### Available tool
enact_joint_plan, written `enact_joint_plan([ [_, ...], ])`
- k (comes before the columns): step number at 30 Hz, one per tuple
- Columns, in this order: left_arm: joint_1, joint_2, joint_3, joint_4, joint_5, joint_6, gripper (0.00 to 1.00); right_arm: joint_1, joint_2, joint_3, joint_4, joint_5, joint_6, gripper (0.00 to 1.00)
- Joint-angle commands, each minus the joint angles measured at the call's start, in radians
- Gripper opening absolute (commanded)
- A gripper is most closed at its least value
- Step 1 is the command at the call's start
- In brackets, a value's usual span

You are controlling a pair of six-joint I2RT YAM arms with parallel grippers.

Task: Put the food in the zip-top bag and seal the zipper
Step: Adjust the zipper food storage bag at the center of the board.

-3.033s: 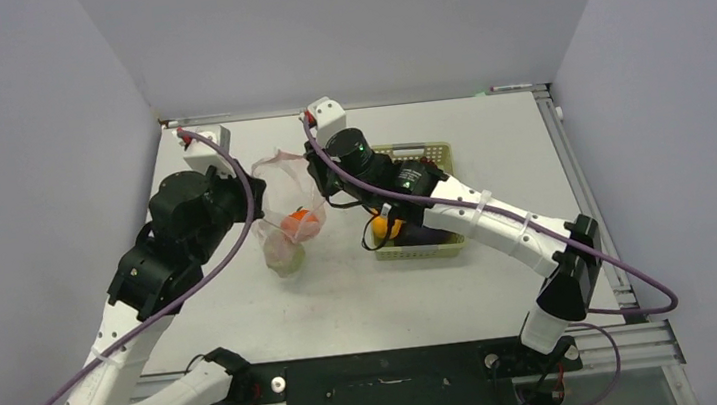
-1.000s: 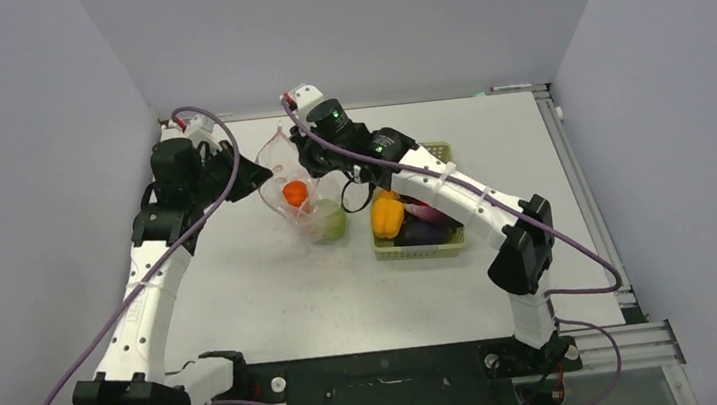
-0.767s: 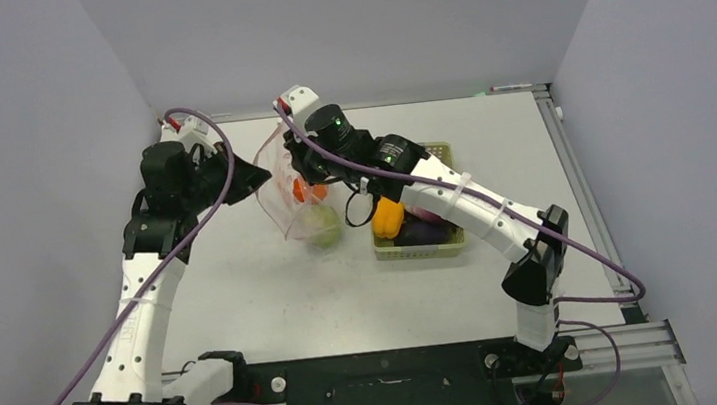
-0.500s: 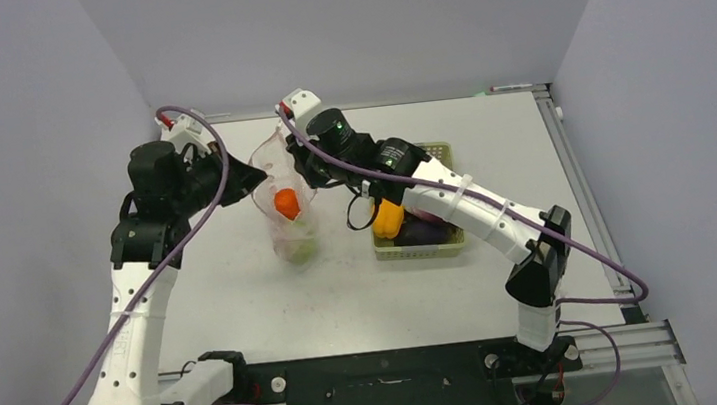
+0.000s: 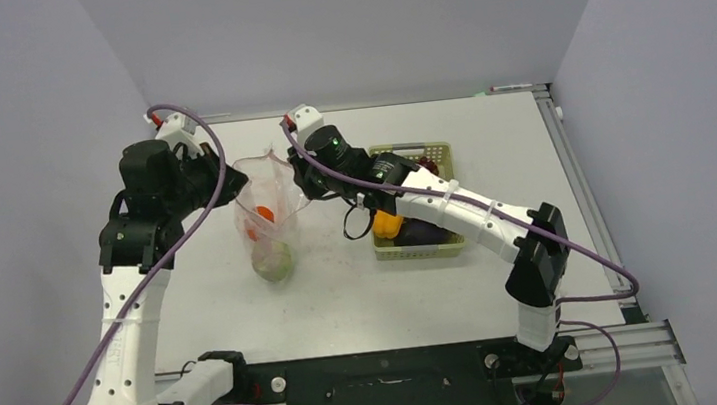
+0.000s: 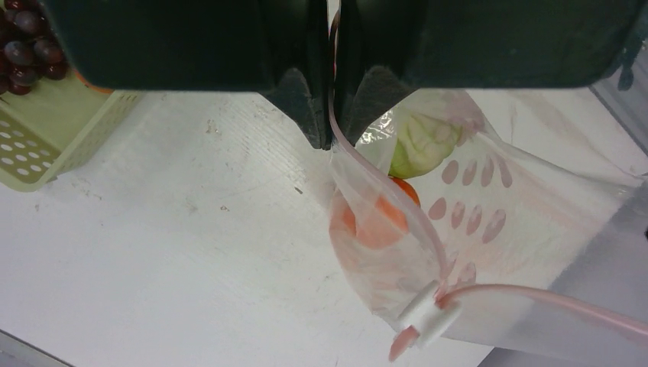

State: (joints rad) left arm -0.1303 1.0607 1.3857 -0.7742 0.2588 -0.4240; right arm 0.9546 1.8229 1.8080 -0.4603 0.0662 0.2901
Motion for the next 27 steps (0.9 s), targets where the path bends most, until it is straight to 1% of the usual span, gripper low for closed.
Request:
enact_joint_plan([
  [1,-0.023,0.007,0.082,0.006,-0.087,0.074,0.00,-0.013,-0.030,-0.060,0.085,0.002,0.050,0.05],
  [9,-0.106,0.093,0.119,-0.002,-0.142,0.136,0.00,-0.051,-0.074,-0.190,0.164,0.008,0.098,0.05],
  [15,-0.207,0.163,0.140,0.005,-0.211,0.166,0.00,-0.092,-0.145,-0.311,0.216,0.012,0.136,0.05],
  [21,-0.259,0.179,0.085,0.049,-0.195,0.156,0.00,-0.117,-0.220,-0.413,0.226,0.012,0.147,0.05],
  [27,-0.299,0.151,-0.017,0.079,-0.191,0.149,0.00,-0.119,-0.288,-0.491,0.227,0.007,0.145,0.08],
])
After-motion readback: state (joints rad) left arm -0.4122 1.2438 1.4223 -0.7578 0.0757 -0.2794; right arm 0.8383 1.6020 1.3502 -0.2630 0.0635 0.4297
